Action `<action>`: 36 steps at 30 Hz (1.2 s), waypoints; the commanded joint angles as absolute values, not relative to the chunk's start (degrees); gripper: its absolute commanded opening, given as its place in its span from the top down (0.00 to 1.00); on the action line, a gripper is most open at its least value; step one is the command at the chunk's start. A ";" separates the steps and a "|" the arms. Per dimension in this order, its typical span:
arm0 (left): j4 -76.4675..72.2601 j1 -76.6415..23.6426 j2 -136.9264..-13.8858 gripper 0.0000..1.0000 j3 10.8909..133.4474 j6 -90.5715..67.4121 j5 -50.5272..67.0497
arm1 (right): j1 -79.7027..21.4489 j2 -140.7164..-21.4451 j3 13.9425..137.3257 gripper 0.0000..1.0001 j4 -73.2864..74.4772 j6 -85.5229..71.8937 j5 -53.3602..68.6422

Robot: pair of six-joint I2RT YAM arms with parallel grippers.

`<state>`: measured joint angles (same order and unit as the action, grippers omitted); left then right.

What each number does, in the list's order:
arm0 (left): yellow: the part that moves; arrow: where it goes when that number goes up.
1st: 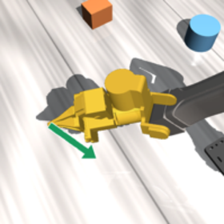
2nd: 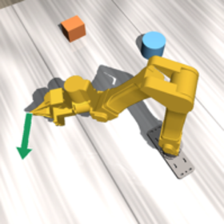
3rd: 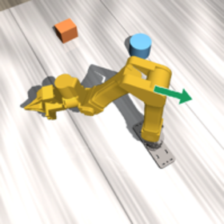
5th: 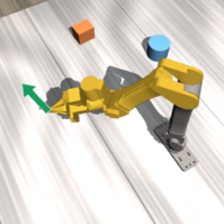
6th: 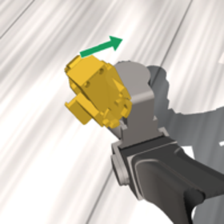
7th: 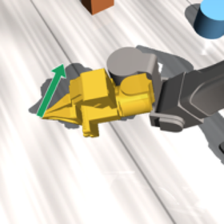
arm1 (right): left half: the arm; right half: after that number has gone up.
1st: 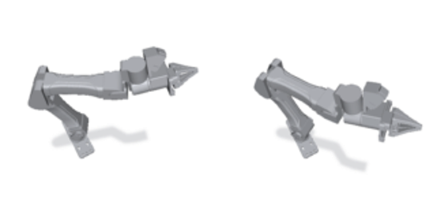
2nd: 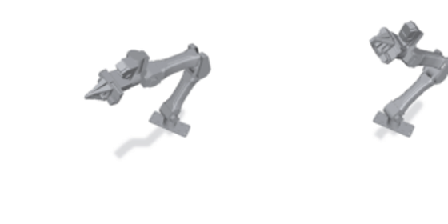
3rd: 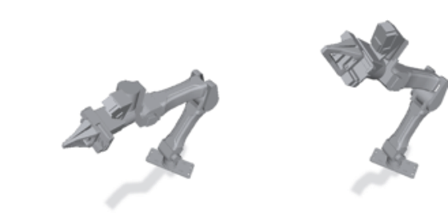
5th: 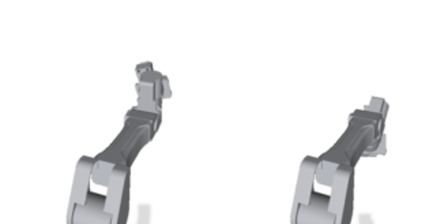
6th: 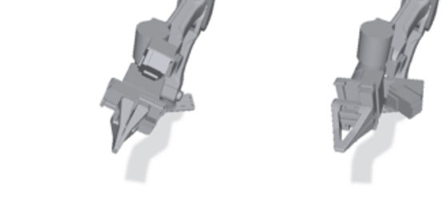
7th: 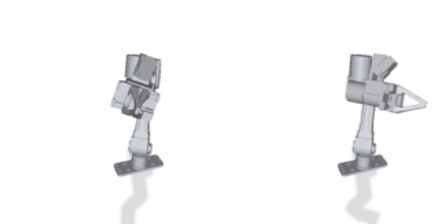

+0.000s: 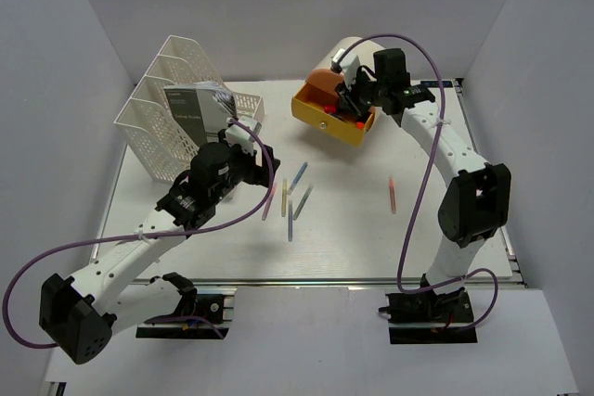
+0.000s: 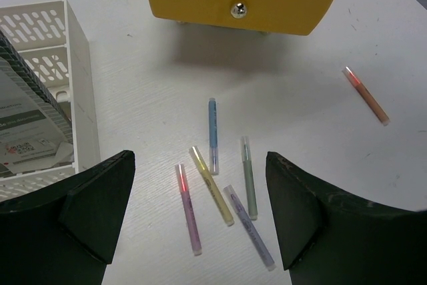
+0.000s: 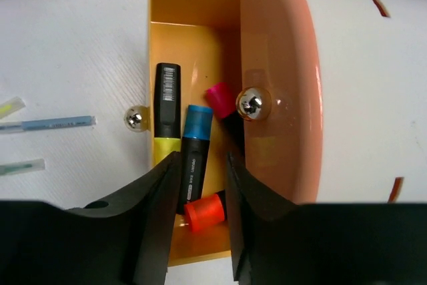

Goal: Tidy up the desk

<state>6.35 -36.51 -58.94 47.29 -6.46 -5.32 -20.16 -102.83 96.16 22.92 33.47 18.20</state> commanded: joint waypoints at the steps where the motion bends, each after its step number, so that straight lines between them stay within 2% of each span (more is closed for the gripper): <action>1: 5.45 -36.65 -57.30 0.11 47.11 -6.42 -5.01 | -19.95 -100.55 96.77 0.64 21.35 32.17 23.62; 2: 5.45 -36.65 -57.22 0.11 47.11 -6.42 -4.92 | -19.86 -99.85 95.98 0.72 22.23 33.30 26.86; 3: 5.36 -36.65 -57.13 0.11 47.02 -6.50 -4.92 | -20.04 -98.80 95.63 0.90 25.54 37.49 32.90; 5: 5.36 -36.65 -57.13 0.11 47.11 -6.59 -4.75 | -20.47 -98.00 94.49 1.00 28.90 42.43 38.12; 7: 5.45 -36.65 -57.04 0.12 47.02 -6.59 -4.75 | -21.79 -98.69 93.60 1.00 33.20 46.47 40.26; 11: 5.45 -36.65 -57.13 0.11 47.02 -6.42 -4.83 | -24.17 -100.28 91.85 1.00 31.92 46.68 32.45; 15: 5.36 -36.65 -57.22 0.11 47.11 -6.50 -4.66 | -26.36 -98.79 85.62 1.00 21.73 42.55 19.56; 20: 5.54 -36.65 -57.31 0.11 47.20 -6.68 -4.40 | -28.74 -100.54 85.17 1.00 14.51 38.77 5.29; 21: 5.45 -36.65 -57.04 0.11 47.20 -6.59 -4.39 | -29.18 -102.03 85.60 1.00 11.37 38.15 -2.73; 36: 5.45 -36.65 -56.69 0.11 47.20 -6.59 -4.83 | -30.15 -109.95 92.28 1.00 6.25 41.22 -18.09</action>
